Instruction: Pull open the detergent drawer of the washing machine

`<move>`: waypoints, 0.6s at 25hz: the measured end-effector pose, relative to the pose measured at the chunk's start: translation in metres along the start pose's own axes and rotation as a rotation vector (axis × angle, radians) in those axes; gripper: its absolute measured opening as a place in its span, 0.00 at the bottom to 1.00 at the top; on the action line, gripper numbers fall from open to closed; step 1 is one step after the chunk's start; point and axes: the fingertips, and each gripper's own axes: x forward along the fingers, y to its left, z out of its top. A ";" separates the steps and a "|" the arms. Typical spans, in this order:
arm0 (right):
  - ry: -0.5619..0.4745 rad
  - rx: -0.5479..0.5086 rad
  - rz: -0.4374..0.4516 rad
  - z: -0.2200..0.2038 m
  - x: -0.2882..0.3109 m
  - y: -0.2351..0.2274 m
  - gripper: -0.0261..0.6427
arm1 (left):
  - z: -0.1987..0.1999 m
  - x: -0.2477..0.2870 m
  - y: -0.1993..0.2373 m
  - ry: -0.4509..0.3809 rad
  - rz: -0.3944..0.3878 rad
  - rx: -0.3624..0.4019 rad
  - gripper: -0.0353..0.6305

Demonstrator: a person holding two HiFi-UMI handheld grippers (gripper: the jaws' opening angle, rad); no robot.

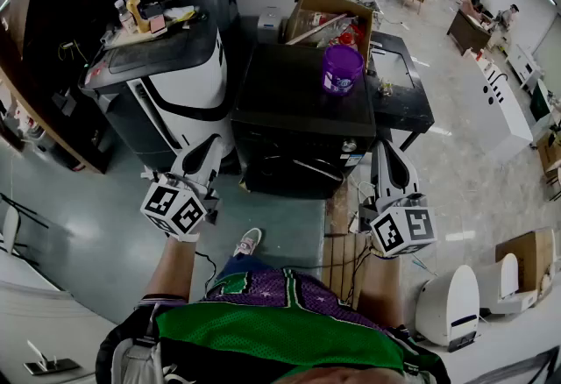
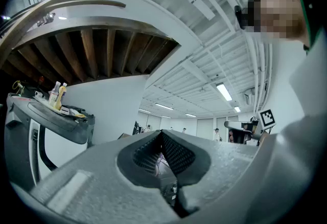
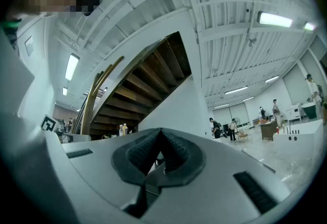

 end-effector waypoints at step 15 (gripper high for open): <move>-0.018 -0.037 0.042 0.002 -0.001 0.012 0.04 | -0.006 -0.007 -0.006 -0.011 0.005 -0.024 0.08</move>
